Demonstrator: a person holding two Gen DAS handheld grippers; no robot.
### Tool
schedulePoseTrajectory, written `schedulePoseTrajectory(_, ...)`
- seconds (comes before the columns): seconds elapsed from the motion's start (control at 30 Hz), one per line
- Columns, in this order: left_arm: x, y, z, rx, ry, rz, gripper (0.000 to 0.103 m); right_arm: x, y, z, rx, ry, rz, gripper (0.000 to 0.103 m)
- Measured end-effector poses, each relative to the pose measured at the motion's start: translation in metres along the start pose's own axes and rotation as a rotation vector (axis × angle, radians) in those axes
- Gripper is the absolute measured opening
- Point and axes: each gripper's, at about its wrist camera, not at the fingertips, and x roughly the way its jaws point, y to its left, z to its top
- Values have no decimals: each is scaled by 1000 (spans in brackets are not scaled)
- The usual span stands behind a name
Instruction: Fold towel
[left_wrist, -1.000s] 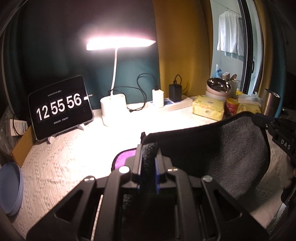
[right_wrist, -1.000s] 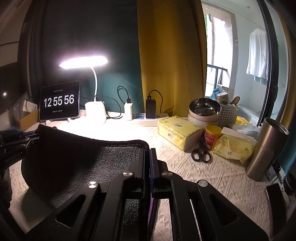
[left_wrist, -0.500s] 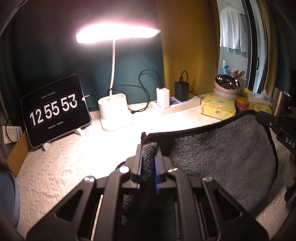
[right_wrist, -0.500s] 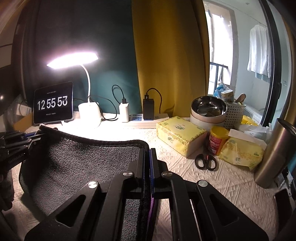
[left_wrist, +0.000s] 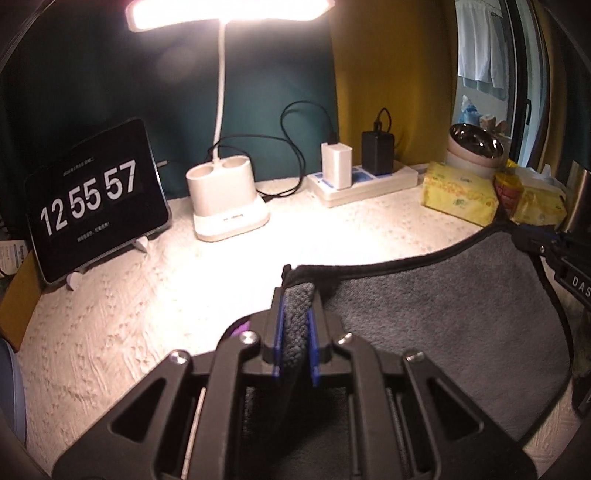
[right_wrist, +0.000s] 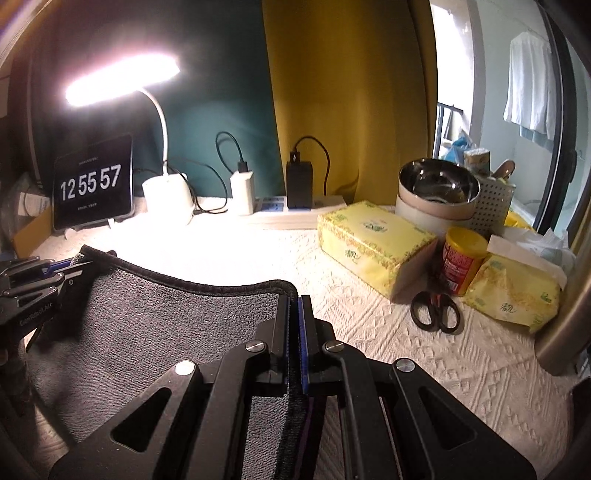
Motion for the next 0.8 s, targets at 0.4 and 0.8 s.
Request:
schedulePoseTrajectory(0.4,31,3,-7,-24,113,12,18,25,-7,-6,36,101,-10,5)
schedulePoseTrajectory(0.8,11,9,-4,-84,117,-11,77,11,-2,-2,41,96,-13,48)
